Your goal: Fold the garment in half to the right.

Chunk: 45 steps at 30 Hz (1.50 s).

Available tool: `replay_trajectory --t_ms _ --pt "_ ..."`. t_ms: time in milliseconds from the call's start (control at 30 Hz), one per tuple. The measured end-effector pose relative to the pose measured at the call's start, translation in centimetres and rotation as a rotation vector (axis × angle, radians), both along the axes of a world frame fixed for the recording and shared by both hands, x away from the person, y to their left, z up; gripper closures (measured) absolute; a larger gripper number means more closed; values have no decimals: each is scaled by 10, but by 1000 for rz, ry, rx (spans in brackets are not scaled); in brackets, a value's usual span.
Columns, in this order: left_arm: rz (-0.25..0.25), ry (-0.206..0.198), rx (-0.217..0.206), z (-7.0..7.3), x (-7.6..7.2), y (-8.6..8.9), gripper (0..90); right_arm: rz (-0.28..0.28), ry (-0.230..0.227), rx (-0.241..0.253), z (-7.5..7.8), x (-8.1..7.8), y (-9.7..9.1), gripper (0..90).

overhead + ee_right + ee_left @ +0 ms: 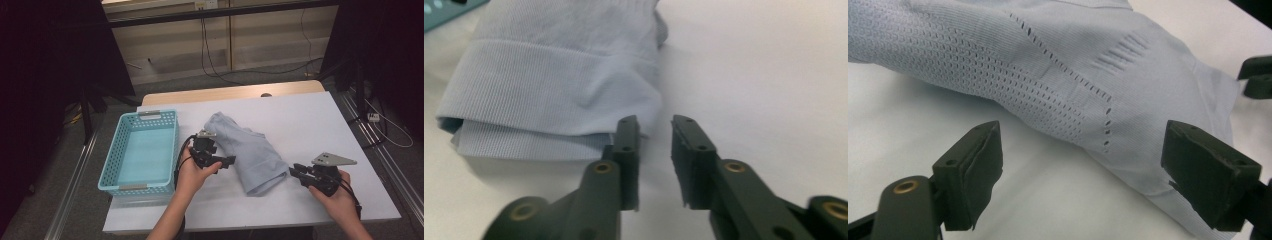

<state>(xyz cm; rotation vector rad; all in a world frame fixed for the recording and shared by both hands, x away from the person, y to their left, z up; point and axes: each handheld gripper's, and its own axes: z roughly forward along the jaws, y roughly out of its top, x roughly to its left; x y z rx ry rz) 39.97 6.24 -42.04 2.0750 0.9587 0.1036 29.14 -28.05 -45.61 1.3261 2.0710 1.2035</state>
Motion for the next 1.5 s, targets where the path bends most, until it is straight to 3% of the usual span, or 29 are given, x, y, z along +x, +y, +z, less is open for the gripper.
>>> replay_trajectory --t_ms 67,100,133,267,600,800,1100,1433,1500 --pt "17 -3 12 -1 0 -1 171 -13 3 10 1 -2 -6 623" --pt "-9 17 15 0 1 1 171 -18 2 14 0 -3 -7 595" --pt "12 1 4 -1 1 -1 171 -15 -8 18 0 -4 -10 557" --pt "8 -3 -1 1 0 -2 170 -7 -15 52 -1 -2 -14 428" --pt "5 8 11 -2 0 -7 156 7 -19 31 -4 4 -18 235" --pt "9 12 11 -2 1 -8 150 1 -28 9 -4 2 -19 196" --pt "1 18 26 -6 1 -12 149 -16 -35 19 -2 -1 -24 171" --pt "13 16 9 -7 -1 -18 139 -19 -45 8 -2 -3 -22 163" --pt "22 22 -10 -10 -2 -22 135 -14 -45 9 -2 -3 -22 163"
